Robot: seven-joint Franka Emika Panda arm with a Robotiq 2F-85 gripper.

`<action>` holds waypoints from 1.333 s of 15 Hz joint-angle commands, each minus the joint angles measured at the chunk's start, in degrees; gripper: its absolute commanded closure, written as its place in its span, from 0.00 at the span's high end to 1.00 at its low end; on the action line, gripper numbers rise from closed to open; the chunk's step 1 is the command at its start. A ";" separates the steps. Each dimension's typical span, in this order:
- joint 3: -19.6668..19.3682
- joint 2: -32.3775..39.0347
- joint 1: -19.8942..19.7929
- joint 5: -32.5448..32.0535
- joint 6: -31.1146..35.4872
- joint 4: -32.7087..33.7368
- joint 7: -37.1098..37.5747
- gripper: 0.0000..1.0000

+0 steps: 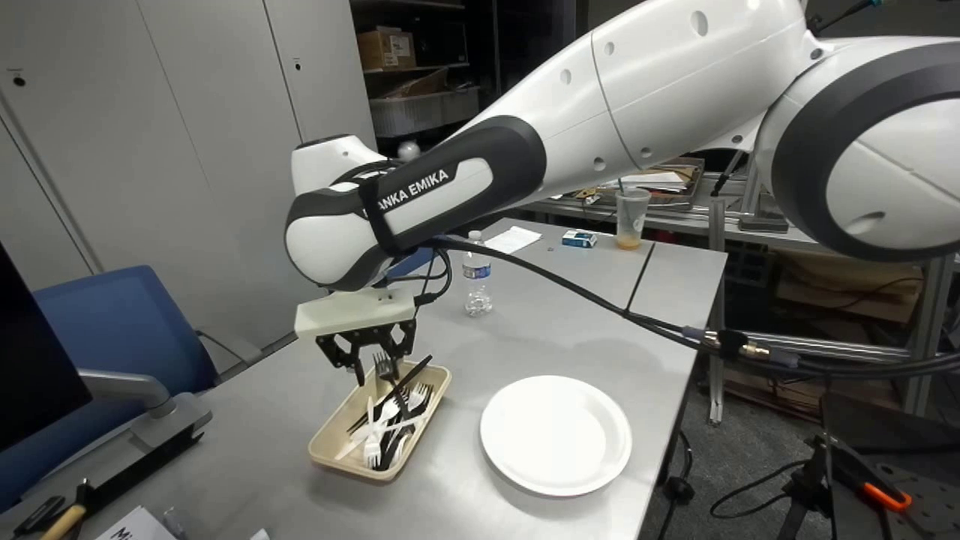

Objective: Pick the white fork on the table and put it on the tray

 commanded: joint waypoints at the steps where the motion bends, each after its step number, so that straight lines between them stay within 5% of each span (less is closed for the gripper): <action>1: 0.91 -1.98 -0.99 1.22 -3.37 0.06 -2.17 0.85; 3: 0.63 -3.55 -1.01 0.76 -4.82 -1.04 -2.94 1.00; 8: -0.11 -10.00 -1.75 -0.09 -7.17 -7.60 -4.72 1.00; 20: -2.51 -31.28 -3.61 -2.69 -3.11 -39.82 -9.59 1.00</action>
